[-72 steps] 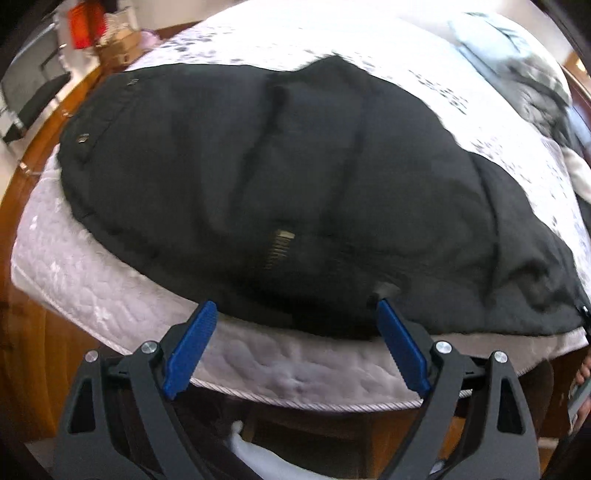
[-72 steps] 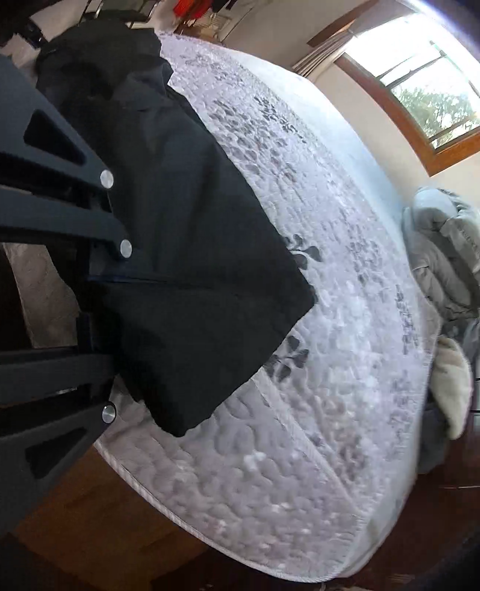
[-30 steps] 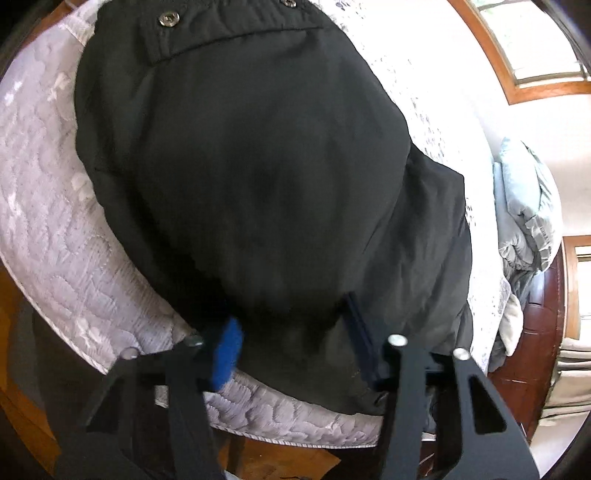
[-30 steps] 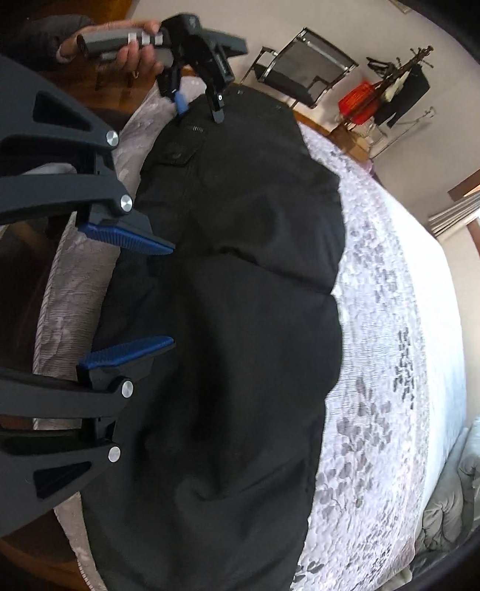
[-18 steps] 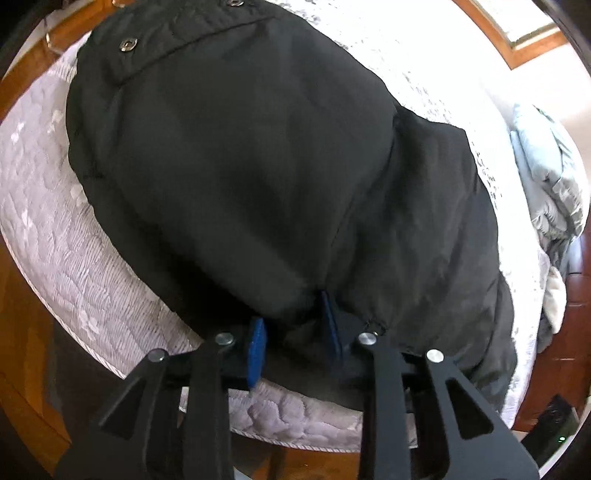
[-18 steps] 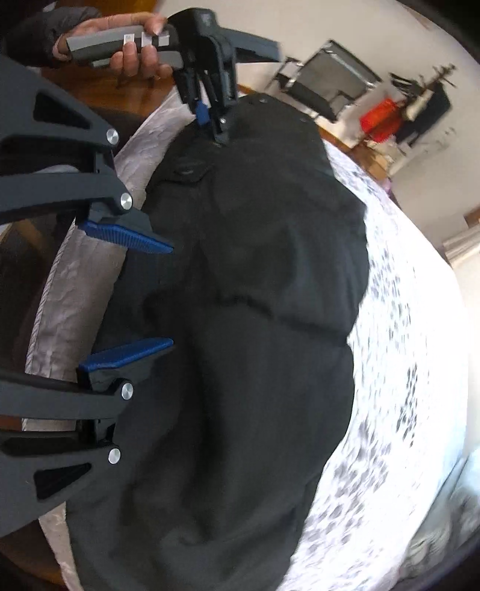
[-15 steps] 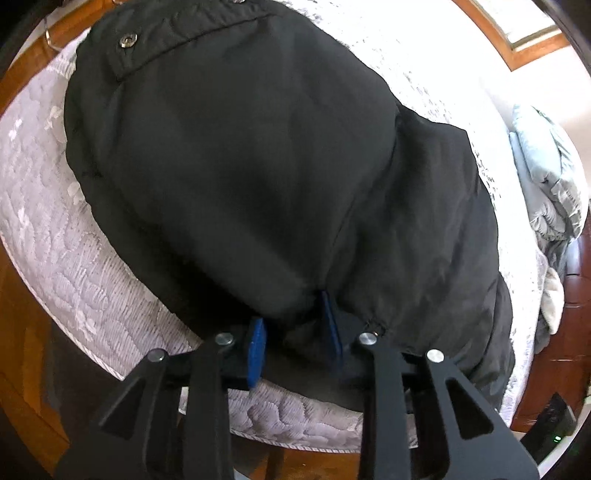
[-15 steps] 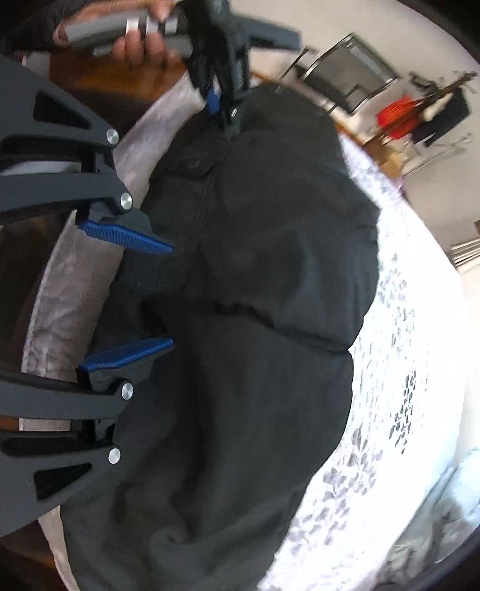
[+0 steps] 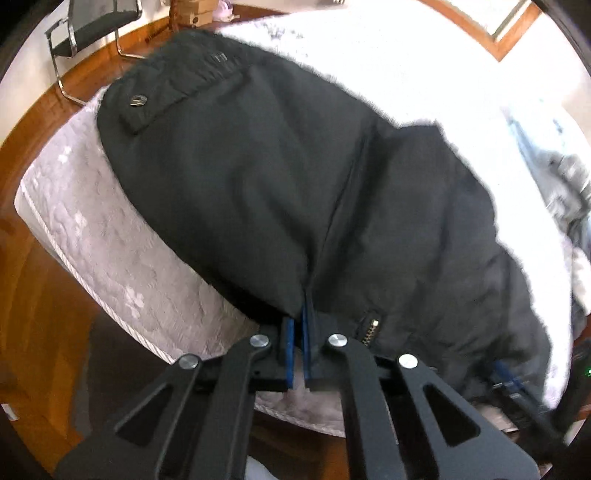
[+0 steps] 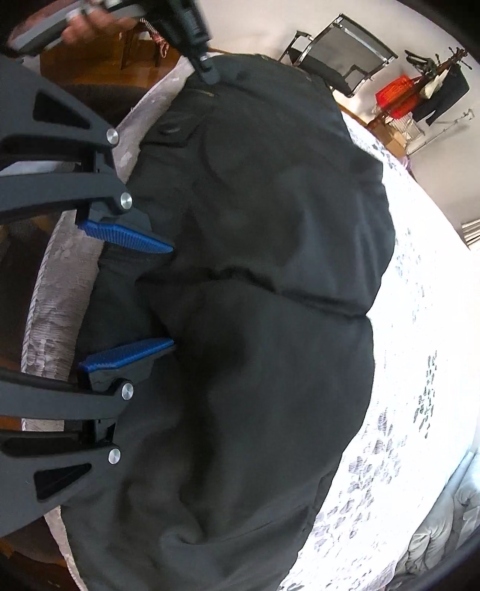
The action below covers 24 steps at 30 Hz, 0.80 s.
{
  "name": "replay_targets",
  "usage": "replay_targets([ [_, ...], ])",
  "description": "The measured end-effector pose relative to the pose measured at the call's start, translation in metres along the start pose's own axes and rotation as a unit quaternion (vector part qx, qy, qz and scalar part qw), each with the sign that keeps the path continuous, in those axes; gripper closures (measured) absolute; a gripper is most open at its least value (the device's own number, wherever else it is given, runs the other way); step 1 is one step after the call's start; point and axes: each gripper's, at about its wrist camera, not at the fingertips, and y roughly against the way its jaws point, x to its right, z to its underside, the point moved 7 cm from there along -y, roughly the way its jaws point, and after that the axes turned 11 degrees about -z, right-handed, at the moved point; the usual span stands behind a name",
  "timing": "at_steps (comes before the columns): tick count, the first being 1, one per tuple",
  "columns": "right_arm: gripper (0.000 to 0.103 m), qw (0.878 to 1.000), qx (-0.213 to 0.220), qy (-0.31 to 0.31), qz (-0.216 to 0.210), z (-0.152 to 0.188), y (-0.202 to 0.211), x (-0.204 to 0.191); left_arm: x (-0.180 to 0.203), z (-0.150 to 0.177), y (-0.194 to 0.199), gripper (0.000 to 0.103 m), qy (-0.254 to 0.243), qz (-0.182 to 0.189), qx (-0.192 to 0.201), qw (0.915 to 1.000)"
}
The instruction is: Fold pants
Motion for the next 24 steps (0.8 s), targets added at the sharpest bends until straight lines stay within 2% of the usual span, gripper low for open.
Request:
replay_targets([
  [4,0.054,1.0,0.006,-0.001,-0.003,-0.002,-0.001,0.002,0.013,-0.011,-0.017,0.101,-0.001,0.015,-0.002,0.9999],
  [7,0.054,1.0,0.006,-0.009,-0.004,-0.002,-0.003,0.005,0.01,-0.017,-0.021,0.1,0.036,0.026,-0.018,0.9989],
  [12,0.051,1.0,0.009,-0.002,-0.006,-0.003,-0.003,0.007,0.012,-0.02,-0.011,0.098,0.013,0.015,0.002,0.9998],
  [13,0.051,1.0,0.01,-0.003,-0.01,-0.002,-0.002,0.007,0.01,-0.02,-0.006,0.094,0.005,0.01,0.008,0.9999],
  [15,0.051,1.0,0.018,-0.005,-0.008,-0.004,0.005,0.006,0.006,-0.021,0.01,0.076,-0.022,-0.016,0.03,0.9992],
  [16,0.051,1.0,0.023,-0.006,-0.003,-0.005,0.009,0.01,0.002,-0.021,0.017,0.039,-0.036,-0.031,0.038,0.9981],
  [17,0.05,1.0,0.028,-0.007,0.002,-0.005,0.016,0.014,-0.004,-0.024,0.025,0.008,-0.045,-0.044,0.053,0.9966],
  [19,0.045,0.999,0.037,-0.012,0.005,-0.004,0.027,0.023,-0.024,-0.033,0.038,0.009,-0.034,-0.063,0.087,0.9936],
  [21,0.044,0.999,0.041,-0.016,0.006,-0.002,0.032,0.029,-0.044,-0.049,0.042,0.01,-0.015,-0.072,0.097,0.9925],
  [24,0.044,0.999,0.04,-0.025,0.009,0.003,0.031,0.038,-0.075,-0.079,0.028,0.012,0.04,-0.045,0.06,0.9964],
])
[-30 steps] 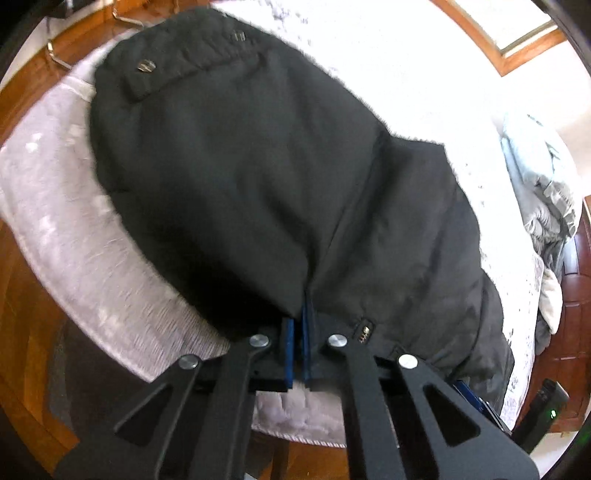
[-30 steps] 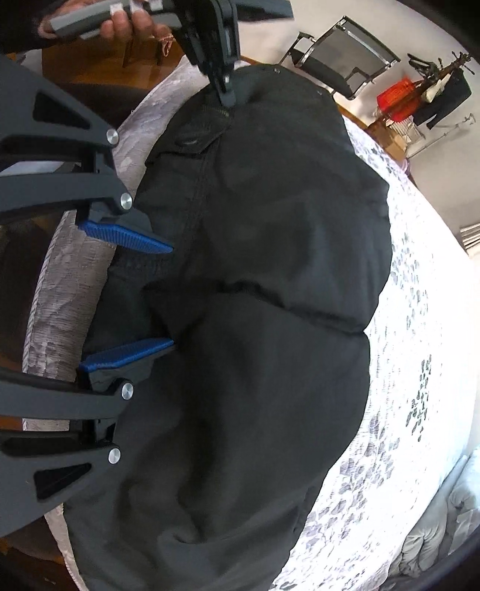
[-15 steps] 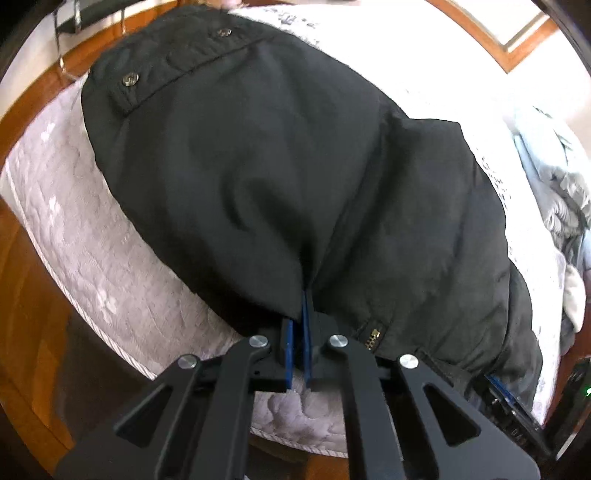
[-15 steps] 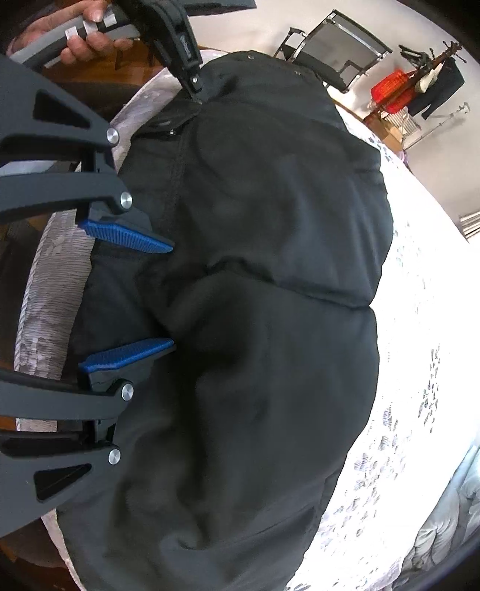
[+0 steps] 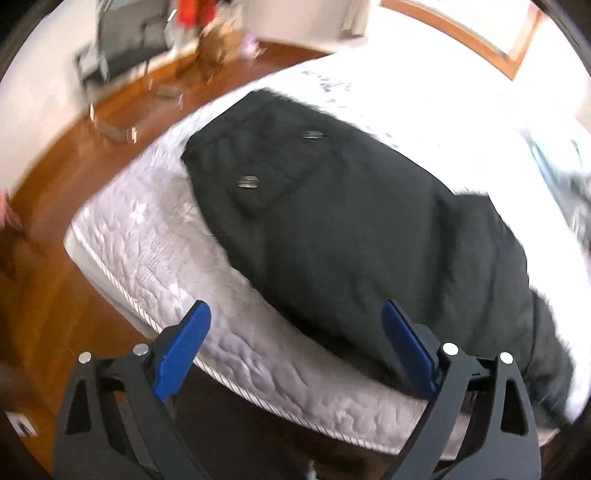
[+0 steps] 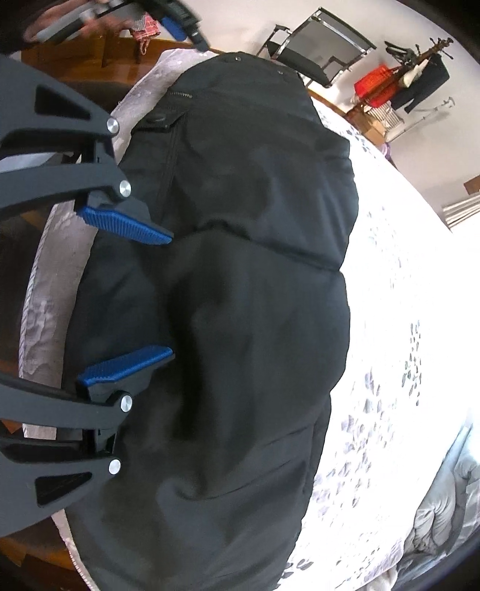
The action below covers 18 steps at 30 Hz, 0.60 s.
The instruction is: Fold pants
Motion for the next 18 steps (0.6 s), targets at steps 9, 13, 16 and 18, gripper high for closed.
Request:
replay_targets([
  [9,0.044,1.0,-0.011,0.015,-0.004,-0.001,-0.013,-0.025,-0.022,-0.024,-0.058,0.044,0.067,0.051,-0.08,0.9933],
  [13,0.044,0.999,-0.022,0.032,-0.018,-0.001,-0.021,-0.045,-0.007,-0.021,-0.06,0.043,0.056,0.069,-0.084,0.9925],
  [16,0.044,0.998,-0.03,0.056,-0.024,-0.002,-0.032,-0.067,-0.001,-0.009,-0.063,0.044,0.056,0.062,-0.09,0.9924],
  [18,0.043,0.997,-0.035,0.07,-0.019,-0.003,-0.037,-0.076,-0.003,-0.01,-0.068,0.049,0.064,0.06,-0.095,0.9916],
])
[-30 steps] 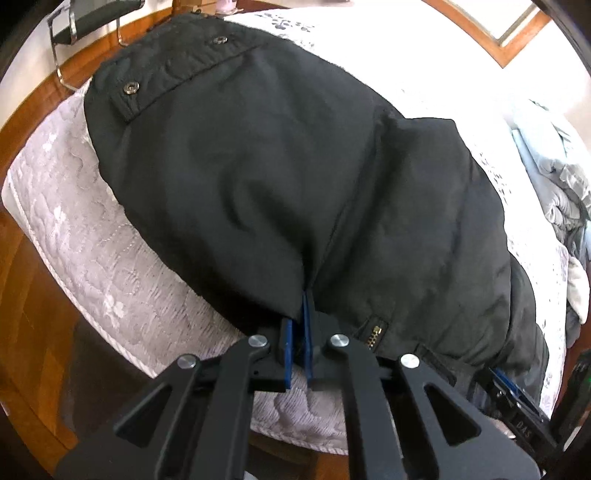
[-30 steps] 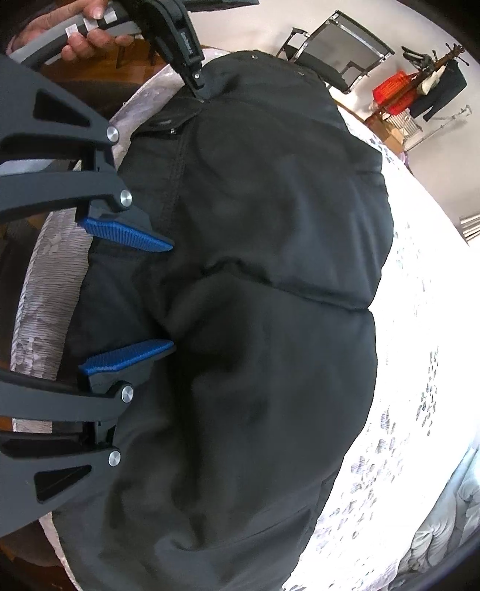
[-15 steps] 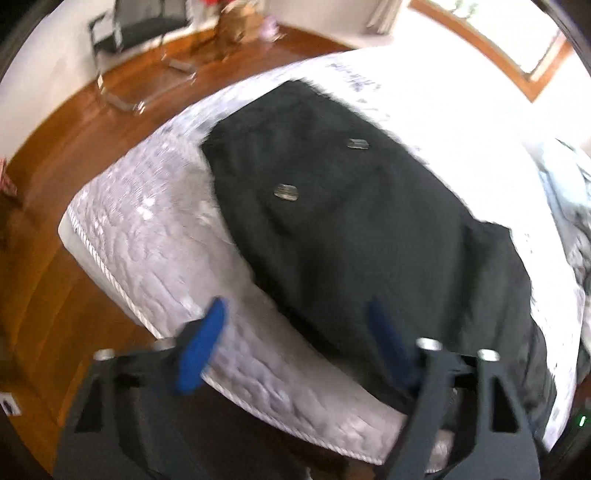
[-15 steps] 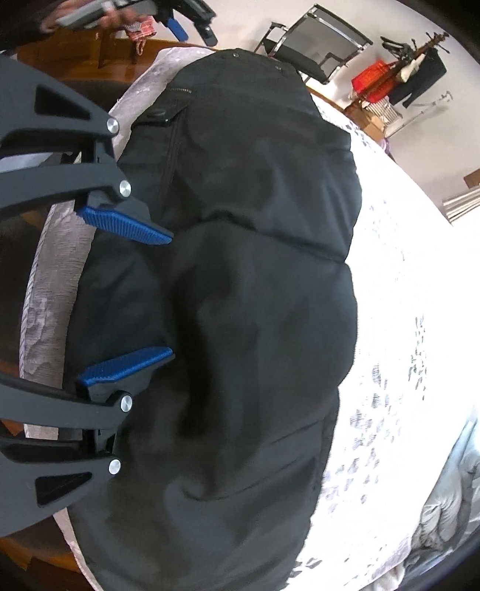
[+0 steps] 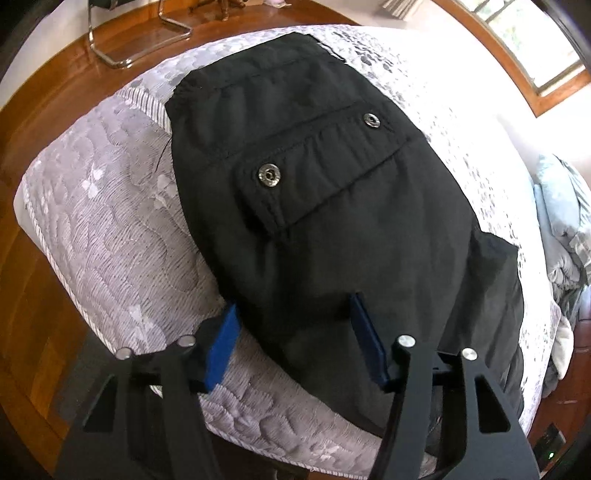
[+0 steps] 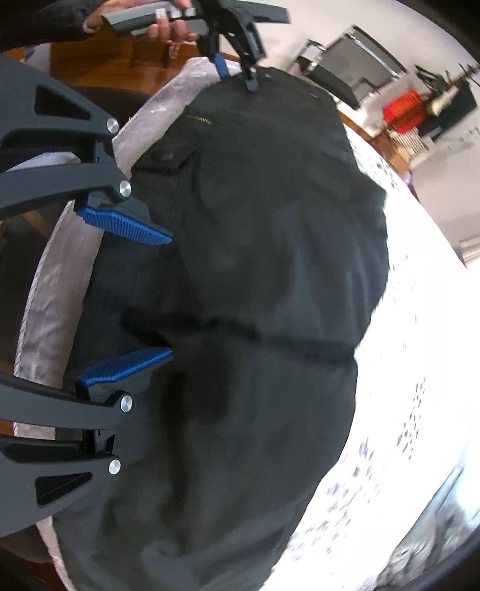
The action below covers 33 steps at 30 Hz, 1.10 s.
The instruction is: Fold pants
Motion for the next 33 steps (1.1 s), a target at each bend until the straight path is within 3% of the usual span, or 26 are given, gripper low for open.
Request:
replay_targets([
  [3,0.043,1.0,-0.006,0.009,0.01,-0.004,-0.006,-0.006,-0.005,-0.003,-0.003,0.067,0.011,-0.014,-0.006,0.9998],
  [5,0.043,1.0,-0.008,0.009,0.006,-0.008,-0.01,-0.01,-0.013,-0.005,0.001,0.089,0.031,-0.019,-0.001,0.9993],
  [8,0.043,1.0,-0.012,0.013,0.018,-0.01,-0.014,-0.009,-0.022,-0.003,0.012,0.098,0.056,-0.007,0.015,0.9983],
  [10,0.043,1.0,-0.012,0.013,0.02,-0.009,-0.018,-0.01,-0.024,0.007,0.022,0.102,0.049,-0.024,0.042,0.9977],
  [14,0.043,1.0,-0.011,0.009,0.012,-0.007,-0.018,-0.006,-0.019,0.03,0.029,0.102,0.016,-0.082,0.078,0.9935],
  [18,0.043,1.0,0.02,0.007,0.014,-0.005,0.015,0.008,-0.014,0.033,0.043,0.1,0.003,-0.094,0.099,0.9907],
  [22,0.042,0.997,0.049,-0.018,0.062,0.01,0.071,0.064,-0.01,0.038,0.068,0.098,0.008,-0.105,0.117,0.9875],
  [24,0.042,0.997,0.031,-0.044,0.053,0.027,0.088,0.09,-0.003,0.045,0.083,0.098,-0.006,-0.108,0.128,0.9859],
  [28,0.042,0.991,0.033,-0.127,-0.002,0.066,0.117,0.132,0.035,0.073,0.084,0.095,-0.051,-0.074,0.109,0.9899],
  [33,0.041,0.971,0.043,-0.225,-0.073,0.091,0.116,0.157,0.084,0.101,0.068,0.089,-0.121,-0.027,0.062,0.9904],
])
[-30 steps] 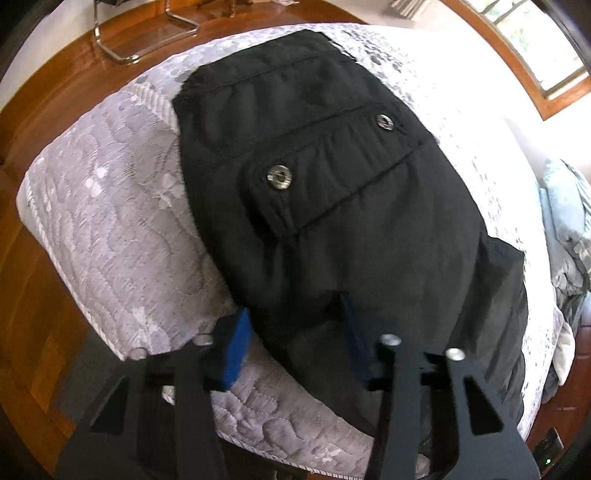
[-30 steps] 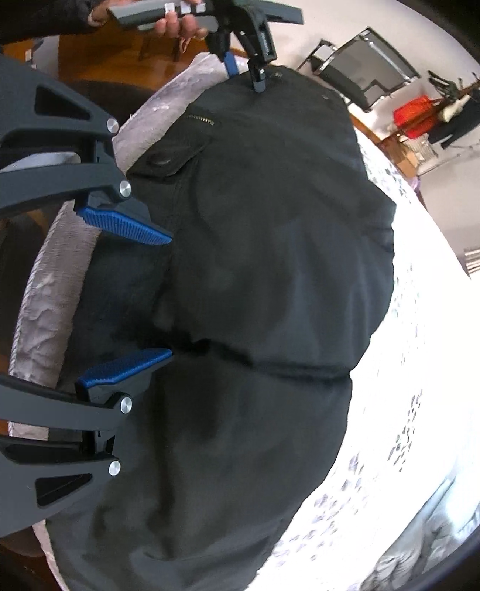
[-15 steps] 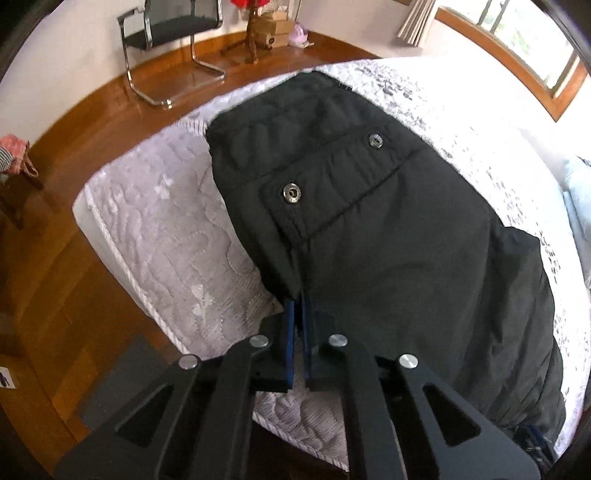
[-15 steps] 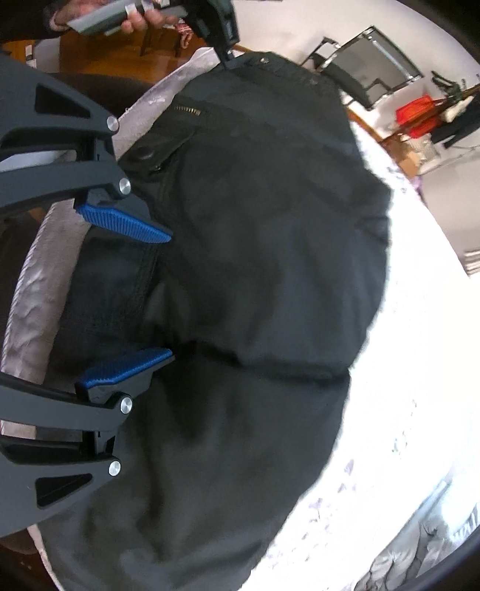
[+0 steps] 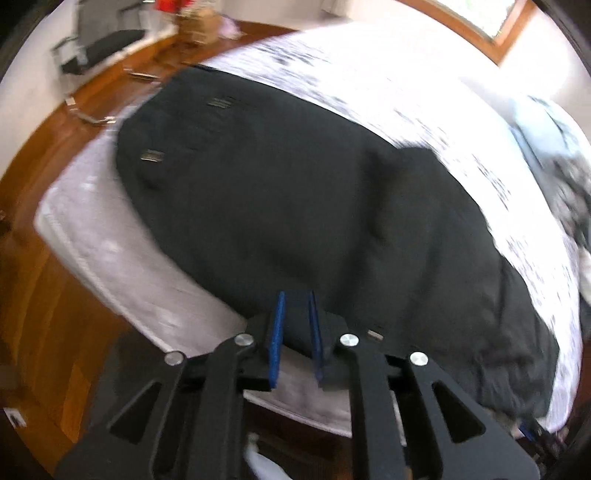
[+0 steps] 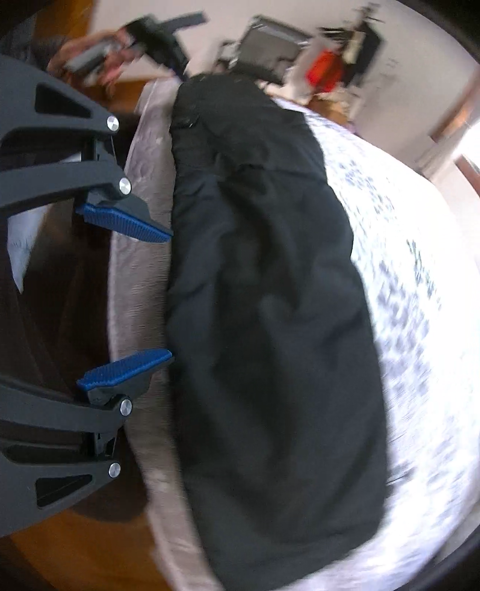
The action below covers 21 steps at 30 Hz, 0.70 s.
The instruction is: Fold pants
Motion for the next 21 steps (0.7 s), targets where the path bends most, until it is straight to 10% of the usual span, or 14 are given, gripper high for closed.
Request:
replay_targets([
  [11,0.053,0.986,0.054,-0.156,-0.035,-0.024,-0.034,0.048,0.114,0.043,0.005,0.061,-0.17,0.044,-0.003,0.9844],
  [17,0.094,0.992,0.09,-0.085,-0.021,-0.051,-0.02,0.031,0.132,0.051,-0.022,0.06,-0.2,0.007,-0.001,0.9797],
  [21,0.097,0.991,0.127,0.005,0.044,-0.074,-0.009,0.006,0.15,0.048,-0.032,0.056,-0.213,0.006,0.013,0.9769],
])
